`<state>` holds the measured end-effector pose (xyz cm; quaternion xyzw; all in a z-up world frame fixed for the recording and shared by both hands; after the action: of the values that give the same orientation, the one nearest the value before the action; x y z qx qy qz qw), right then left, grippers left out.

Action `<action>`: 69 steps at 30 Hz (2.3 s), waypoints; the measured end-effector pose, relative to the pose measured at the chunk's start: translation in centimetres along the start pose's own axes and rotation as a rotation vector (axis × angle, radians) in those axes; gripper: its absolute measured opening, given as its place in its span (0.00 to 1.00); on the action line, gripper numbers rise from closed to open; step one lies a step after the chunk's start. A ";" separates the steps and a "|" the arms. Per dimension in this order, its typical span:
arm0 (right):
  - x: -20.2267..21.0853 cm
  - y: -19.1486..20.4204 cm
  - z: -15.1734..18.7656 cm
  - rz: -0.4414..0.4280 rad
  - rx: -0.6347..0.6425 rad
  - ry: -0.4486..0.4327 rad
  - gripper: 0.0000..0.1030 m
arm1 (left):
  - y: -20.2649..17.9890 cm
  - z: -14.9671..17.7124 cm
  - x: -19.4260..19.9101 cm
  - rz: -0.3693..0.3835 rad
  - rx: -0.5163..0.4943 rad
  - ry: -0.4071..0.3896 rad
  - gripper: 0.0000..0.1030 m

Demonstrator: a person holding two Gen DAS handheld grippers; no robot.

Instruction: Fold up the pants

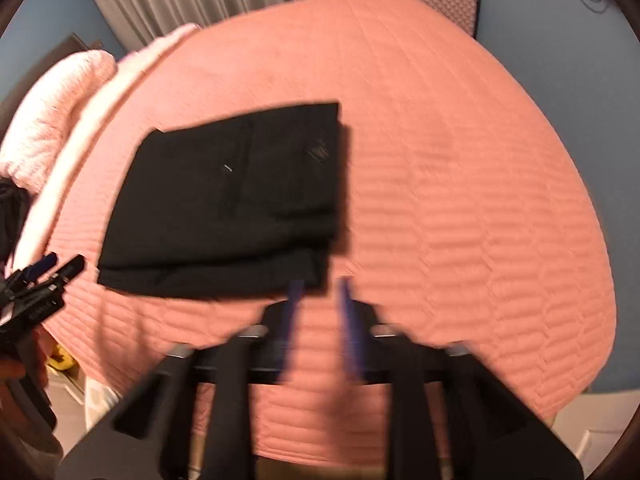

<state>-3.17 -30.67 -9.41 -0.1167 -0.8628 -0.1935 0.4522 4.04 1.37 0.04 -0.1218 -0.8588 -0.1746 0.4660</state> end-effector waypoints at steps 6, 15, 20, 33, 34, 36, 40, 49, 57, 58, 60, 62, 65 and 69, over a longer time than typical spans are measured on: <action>1.7 3.1 1.0 -0.008 0.012 -0.036 0.66 | -2.3 -1.2 1.9 0.021 -0.006 -0.032 0.77; 3.2 6.2 -0.3 -0.011 0.033 -0.112 0.86 | -4.1 -2.7 2.5 0.013 -0.026 -0.066 0.77; 2.5 7.2 -0.1 -0.018 0.045 -0.095 0.87 | -4.0 -3.0 2.0 -0.015 -0.021 -0.044 0.77; 2.4 8.2 -0.2 -0.006 0.051 -0.121 0.87 | -3.2 -2.8 2.1 -0.093 -0.014 -0.057 0.84; 2.5 8.3 -0.2 -0.005 0.053 -0.123 0.87 | -3.1 -2.7 2.2 -0.086 -0.010 -0.057 0.84; 2.6 8.4 -0.2 -0.004 0.056 -0.125 0.87 | -2.9 -2.7 2.3 -0.044 0.008 -0.054 0.84; 2.9 8.6 0.0 0.004 0.066 -0.134 0.87 | -2.8 -2.7 2.5 -0.020 0.014 -0.057 0.84; 3.6 9.1 0.3 0.015 0.077 -0.159 0.87 | -3.6 -2.6 3.4 -0.001 -0.009 -0.076 0.84; 3.5 8.9 0.5 0.020 0.079 -0.153 0.87 | -3.7 -2.3 3.4 0.032 0.000 -0.057 0.84; 3.6 8.9 0.5 0.019 0.079 -0.154 0.87 | -3.7 -2.3 3.4 0.028 -0.004 -0.057 0.84; 3.6 8.8 0.4 0.022 0.078 -0.155 0.87 | -3.7 -2.3 3.5 0.031 -0.007 -0.056 0.84; 3.7 8.7 0.4 0.025 0.074 -0.161 0.87 | -3.6 -2.3 3.5 0.033 -0.002 -0.056 0.84; 3.8 8.5 0.4 0.028 0.066 -0.162 0.87 | -3.7 -2.4 3.5 0.033 -0.009 -0.052 0.84; 4.2 8.5 0.5 0.028 0.055 -0.174 0.87 | -4.0 -2.4 3.5 0.014 -0.024 -0.051 0.84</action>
<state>-2.69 -22.70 -4.28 -0.1326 -0.9021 -0.1528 0.3811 2.53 -3.06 3.44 -0.1380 -0.8674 -0.1787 0.4434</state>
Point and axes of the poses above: each gripper's, at about its wrist camera, not at the fingertips, and x roughly against the way its jaws point, y to its left, z to its underside, the point moved 1 cm from there along -x, roughly the way its jaws point, and after that the axes turned 10 degrees about -x, right-handed, at the moved point
